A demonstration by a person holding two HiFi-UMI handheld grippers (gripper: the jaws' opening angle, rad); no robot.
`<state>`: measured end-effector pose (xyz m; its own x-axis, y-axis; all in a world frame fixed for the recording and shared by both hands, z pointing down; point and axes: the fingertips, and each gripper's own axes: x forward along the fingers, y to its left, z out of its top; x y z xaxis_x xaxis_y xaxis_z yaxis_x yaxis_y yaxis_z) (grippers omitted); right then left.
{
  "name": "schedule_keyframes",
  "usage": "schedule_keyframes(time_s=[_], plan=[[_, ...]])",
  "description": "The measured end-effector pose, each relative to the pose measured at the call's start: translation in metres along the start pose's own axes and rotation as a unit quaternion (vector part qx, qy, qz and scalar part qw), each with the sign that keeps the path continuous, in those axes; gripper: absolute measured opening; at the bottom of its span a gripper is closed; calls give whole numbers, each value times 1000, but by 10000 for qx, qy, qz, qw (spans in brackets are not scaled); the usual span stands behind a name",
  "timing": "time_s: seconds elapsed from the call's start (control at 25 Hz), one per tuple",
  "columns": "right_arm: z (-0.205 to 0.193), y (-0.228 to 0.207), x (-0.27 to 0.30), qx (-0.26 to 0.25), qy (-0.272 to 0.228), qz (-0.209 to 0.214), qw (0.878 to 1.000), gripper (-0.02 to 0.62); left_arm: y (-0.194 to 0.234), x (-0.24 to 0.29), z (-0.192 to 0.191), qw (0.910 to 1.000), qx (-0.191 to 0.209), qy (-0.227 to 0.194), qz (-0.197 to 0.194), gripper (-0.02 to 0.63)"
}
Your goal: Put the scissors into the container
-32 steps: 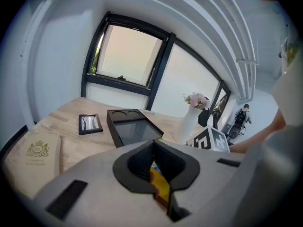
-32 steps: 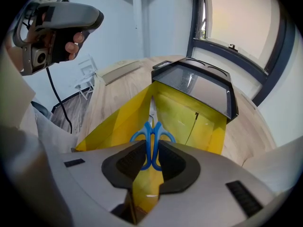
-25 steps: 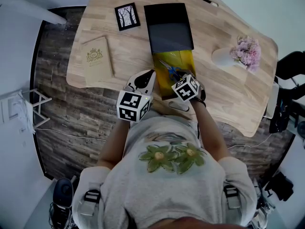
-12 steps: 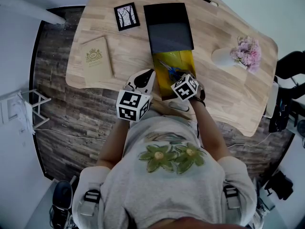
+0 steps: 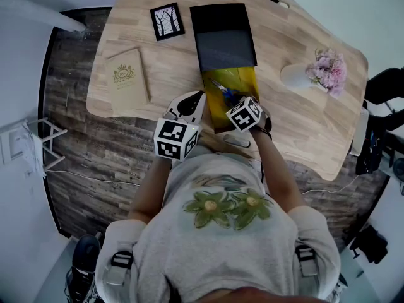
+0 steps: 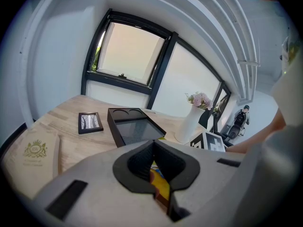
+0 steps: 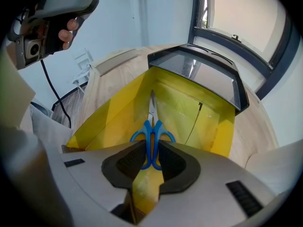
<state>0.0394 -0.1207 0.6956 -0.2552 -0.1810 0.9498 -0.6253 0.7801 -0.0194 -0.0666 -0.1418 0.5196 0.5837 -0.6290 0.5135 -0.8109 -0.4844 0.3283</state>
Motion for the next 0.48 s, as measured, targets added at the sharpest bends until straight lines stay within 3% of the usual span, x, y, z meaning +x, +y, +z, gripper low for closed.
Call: schedule_keyframes(time_s=[0.48], plan=[[0, 0, 0, -64, 22, 48, 10000, 87, 1, 0, 2, 10000, 2, -32, -11, 8]])
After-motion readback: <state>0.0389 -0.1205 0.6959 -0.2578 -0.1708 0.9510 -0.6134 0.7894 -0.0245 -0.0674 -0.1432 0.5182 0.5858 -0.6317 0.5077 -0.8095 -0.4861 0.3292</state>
